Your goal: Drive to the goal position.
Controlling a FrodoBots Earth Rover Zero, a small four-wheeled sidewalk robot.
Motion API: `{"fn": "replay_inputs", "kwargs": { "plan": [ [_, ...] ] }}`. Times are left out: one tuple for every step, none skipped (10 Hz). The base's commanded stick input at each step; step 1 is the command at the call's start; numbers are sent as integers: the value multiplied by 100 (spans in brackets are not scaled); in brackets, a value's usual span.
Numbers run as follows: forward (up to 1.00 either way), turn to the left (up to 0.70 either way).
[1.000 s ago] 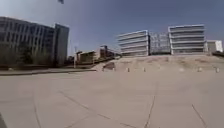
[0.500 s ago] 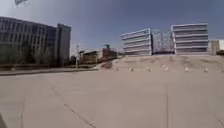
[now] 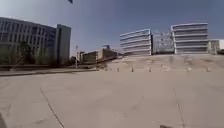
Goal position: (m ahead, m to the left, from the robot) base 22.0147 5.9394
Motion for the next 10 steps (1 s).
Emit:
{"fn": "replay_inputs", "kwargs": {
  "plan": [
    [70,-34],
    [70,-31],
    [70,0],
    [70,0],
    [70,0],
    [70,0],
    [70,0],
    [70,0],
    [70,0],
    [70,0]
  ]
}}
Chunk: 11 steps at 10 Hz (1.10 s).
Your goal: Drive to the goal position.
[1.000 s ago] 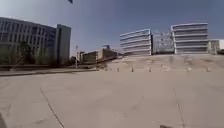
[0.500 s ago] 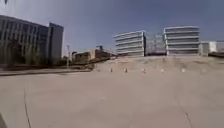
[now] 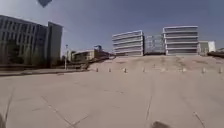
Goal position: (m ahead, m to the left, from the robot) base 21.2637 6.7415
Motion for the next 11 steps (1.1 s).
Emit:
{"fn": "replay_inputs", "kwargs": {
  "plan": [
    [70,0],
    [70,0],
    [70,0],
    [70,0],
    [70,0],
    [70,0],
    [70,0],
    [70,0],
    [70,0],
    [70,0],
    [70,0]
  ]
}}
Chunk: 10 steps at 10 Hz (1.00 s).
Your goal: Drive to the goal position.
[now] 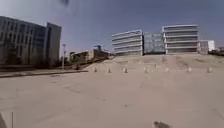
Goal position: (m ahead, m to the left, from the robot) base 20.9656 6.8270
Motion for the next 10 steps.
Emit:
{"fn": "replay_inputs", "kwargs": {
  "plan": [
    [70,0],
    [70,0],
    [70,0],
    [70,0],
    [70,0],
    [70,0],
    [70,0],
    [70,0],
    [70,0],
    [70,0]
  ]
}}
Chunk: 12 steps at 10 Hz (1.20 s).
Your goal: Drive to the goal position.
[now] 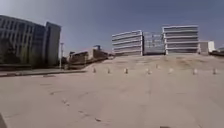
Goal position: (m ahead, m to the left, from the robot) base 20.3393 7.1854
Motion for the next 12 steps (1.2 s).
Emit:
{"fn": "replay_inputs", "kwargs": {
  "plan": [
    [70,0],
    [70,0],
    [70,0],
    [70,0],
    [70,0],
    [70,0],
    [70,0],
    [70,0],
    [70,0],
    [70,0],
    [70,0],
    [70,0]
  ]
}}
